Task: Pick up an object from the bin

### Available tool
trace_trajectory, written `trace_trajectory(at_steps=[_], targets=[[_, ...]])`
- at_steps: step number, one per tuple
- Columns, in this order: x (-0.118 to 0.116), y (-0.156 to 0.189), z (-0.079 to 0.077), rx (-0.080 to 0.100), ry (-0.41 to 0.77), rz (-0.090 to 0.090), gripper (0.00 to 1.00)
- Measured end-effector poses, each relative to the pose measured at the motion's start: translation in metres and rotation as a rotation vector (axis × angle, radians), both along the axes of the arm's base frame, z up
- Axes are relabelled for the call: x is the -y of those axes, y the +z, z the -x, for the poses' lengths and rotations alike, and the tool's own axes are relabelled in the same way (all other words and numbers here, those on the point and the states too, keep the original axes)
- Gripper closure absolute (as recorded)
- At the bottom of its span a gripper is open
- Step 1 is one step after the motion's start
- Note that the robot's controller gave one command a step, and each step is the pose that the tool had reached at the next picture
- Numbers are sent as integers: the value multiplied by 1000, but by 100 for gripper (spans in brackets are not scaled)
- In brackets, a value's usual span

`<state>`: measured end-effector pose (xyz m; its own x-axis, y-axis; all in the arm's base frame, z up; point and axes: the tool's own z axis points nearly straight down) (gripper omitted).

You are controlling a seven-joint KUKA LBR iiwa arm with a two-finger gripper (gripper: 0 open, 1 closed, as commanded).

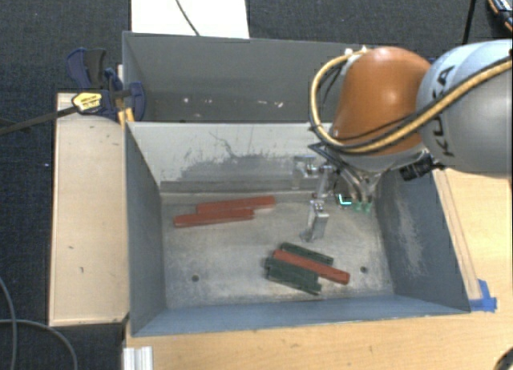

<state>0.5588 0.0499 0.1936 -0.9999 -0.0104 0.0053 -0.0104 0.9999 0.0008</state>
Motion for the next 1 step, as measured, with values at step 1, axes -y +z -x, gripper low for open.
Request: trace_trajectory(at_steps=[1], targets=[[0, 5, -2, 8, -1, 0, 0]])
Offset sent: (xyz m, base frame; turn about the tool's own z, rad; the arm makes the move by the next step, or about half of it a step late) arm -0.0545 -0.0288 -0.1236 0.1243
